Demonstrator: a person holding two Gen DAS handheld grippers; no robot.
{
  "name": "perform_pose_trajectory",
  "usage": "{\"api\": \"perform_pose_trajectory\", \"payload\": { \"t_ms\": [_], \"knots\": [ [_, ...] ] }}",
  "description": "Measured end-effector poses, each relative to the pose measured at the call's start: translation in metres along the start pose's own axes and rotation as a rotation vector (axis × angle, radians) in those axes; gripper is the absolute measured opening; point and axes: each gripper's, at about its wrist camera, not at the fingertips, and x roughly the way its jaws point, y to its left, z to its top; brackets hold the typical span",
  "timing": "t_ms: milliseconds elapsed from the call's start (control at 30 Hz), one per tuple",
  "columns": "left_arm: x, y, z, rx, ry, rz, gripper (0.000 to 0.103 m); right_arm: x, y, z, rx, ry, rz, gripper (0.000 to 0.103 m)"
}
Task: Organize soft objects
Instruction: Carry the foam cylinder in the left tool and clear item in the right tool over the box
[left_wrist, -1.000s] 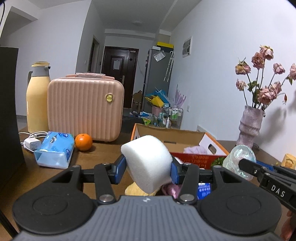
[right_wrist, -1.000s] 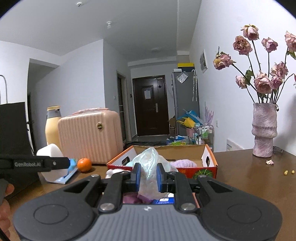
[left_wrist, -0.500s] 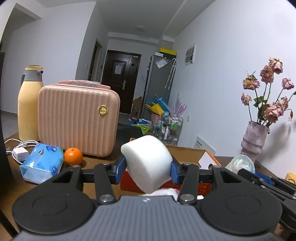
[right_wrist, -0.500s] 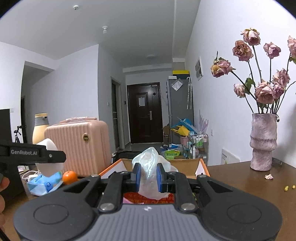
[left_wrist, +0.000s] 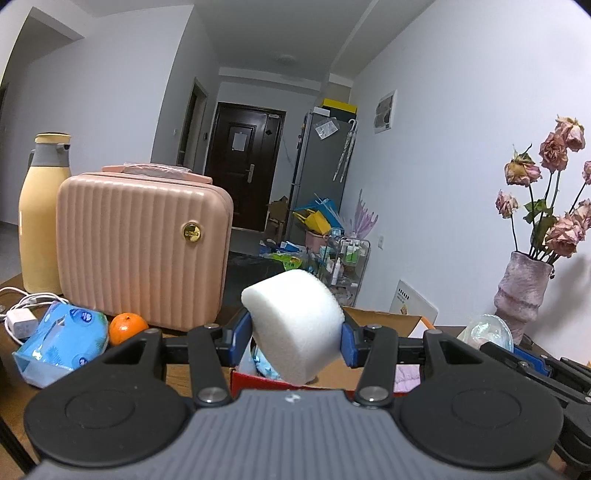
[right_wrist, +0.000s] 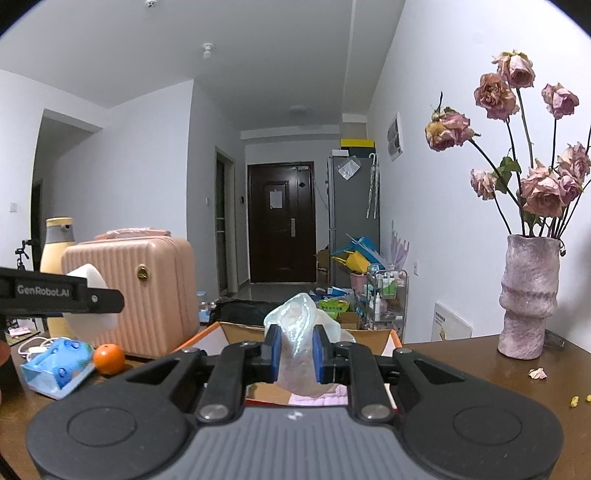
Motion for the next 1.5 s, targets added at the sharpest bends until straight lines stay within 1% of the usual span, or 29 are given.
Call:
{"api": "perform_pose_trajectory", "payload": {
  "t_ms": [367, 667, 1067, 1333, 1500],
  "knots": [
    [0.032, 0.002, 0.01, 0.009, -0.008, 0.004, 0.049, 0.035, -0.008, 0.001, -0.019, 0.024, -0.024, 0.017],
    [0.063, 0.002, 0.013, 0.028, 0.012, 0.004, 0.049, 0.067, -0.011, 0.002, -0.063, 0.048, -0.029, 0.017],
    [0.095, 0.003, 0.015, 0.053, 0.035, 0.02, 0.049, 0.095, -0.007, -0.003, -0.118, 0.09, -0.034, 0.017],
    [0.12, -0.006, 0.014, 0.099, 0.053, 0.032, 0.049, 0.115, -0.008, -0.005, -0.141, 0.122, -0.037, 0.017],
    [0.136, -0.013, 0.009, 0.127, 0.085, 0.044, 0.049, 0.129, -0.009, -0.009, -0.137, 0.146, -0.045, 0.017]
  ]
}}
